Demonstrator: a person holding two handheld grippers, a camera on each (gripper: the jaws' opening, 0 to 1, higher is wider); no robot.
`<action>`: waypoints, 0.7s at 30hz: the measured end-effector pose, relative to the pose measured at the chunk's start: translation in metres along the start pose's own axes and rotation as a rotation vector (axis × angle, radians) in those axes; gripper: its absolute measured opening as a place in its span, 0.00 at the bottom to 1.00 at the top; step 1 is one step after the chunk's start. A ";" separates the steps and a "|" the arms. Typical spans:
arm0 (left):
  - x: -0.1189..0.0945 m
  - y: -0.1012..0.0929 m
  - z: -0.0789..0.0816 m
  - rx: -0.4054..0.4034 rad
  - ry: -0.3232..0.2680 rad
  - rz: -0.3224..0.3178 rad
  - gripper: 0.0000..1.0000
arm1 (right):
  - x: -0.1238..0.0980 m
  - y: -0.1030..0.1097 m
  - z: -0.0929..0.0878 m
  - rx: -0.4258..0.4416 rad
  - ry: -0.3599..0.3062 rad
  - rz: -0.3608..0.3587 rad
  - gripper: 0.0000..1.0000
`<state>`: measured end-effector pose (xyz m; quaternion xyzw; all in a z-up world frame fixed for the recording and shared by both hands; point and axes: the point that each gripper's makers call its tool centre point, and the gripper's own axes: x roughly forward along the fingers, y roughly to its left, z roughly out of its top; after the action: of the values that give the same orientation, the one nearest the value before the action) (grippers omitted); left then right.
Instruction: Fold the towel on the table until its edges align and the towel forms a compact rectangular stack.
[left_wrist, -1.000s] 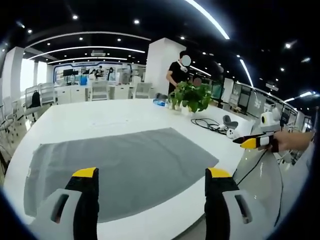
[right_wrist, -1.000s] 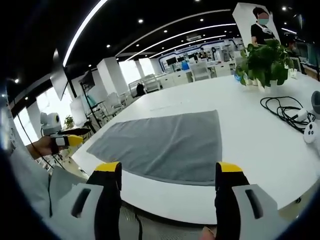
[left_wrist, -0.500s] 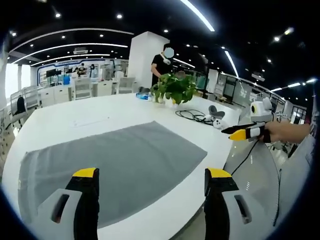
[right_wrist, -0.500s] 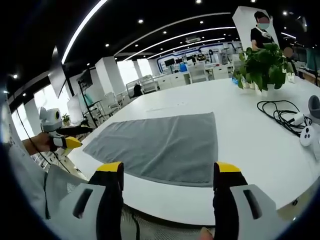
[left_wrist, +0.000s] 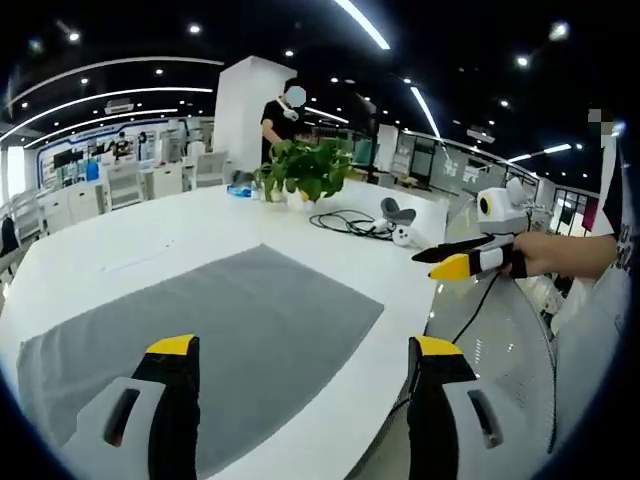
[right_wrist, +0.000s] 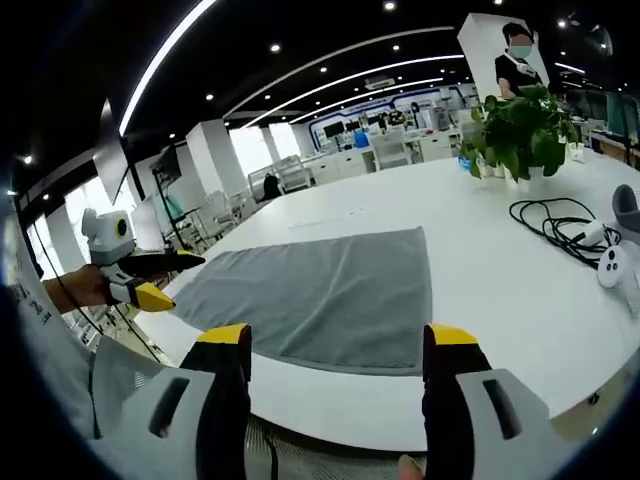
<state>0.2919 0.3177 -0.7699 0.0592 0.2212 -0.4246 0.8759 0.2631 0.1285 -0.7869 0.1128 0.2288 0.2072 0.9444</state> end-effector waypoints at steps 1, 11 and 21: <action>0.003 -0.003 0.000 0.006 0.006 -0.009 0.88 | 0.000 0.000 0.000 0.005 -0.001 -0.001 0.69; 0.020 -0.026 -0.006 0.040 0.068 -0.075 0.86 | 0.000 -0.001 0.001 0.063 0.000 0.015 0.67; 0.056 -0.066 0.010 0.141 0.102 -0.205 0.83 | 0.000 -0.004 0.024 0.029 -0.034 0.065 0.68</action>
<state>0.2751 0.2328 -0.7800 0.1194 0.2399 -0.5228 0.8093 0.2755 0.1219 -0.7671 0.1374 0.2121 0.2326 0.9392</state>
